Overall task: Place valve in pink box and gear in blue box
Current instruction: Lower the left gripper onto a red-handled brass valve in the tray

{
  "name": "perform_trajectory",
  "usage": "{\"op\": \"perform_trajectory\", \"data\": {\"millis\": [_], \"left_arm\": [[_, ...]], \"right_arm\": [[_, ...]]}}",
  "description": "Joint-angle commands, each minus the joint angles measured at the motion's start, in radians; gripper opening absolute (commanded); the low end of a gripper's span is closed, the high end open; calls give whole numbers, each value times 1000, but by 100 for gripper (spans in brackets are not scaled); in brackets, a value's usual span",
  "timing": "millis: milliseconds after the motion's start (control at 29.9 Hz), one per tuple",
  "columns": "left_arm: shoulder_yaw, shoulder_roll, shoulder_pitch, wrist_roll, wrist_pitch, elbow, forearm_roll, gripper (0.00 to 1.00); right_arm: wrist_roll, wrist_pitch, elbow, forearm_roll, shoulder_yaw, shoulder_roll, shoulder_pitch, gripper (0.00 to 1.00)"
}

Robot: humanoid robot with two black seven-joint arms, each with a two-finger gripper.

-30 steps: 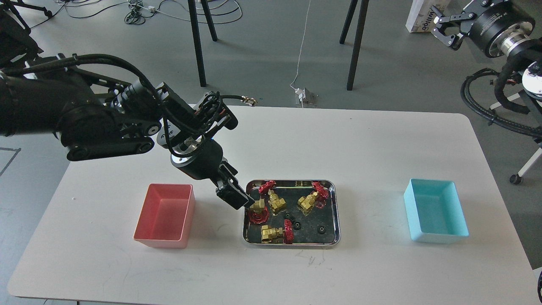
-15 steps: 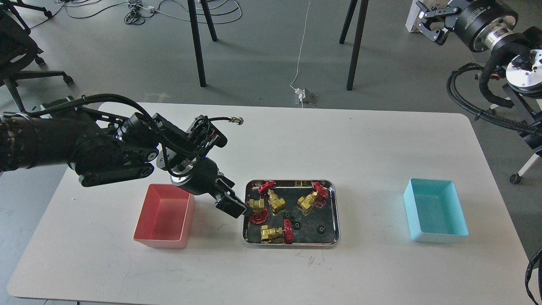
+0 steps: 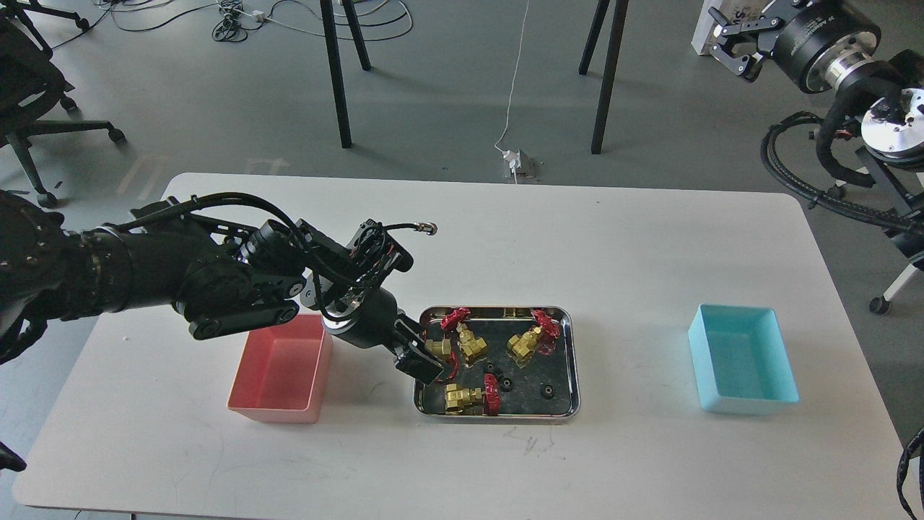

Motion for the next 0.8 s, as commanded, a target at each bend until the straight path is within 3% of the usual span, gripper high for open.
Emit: {"op": "perform_trajectory", "data": {"millis": [0,334,768], "left_arm": [[1,-5,11,0,11,28,0,99],[2,-28,51,0,53,66,0,92],[2,-65,77,0,68,102,0,68]], "right_arm": [[0,0,0,0,0,0,-4,99],[2,0,0,0,2,0,-13,99],[2,0,0,0,2,-5,-27,99]]}}
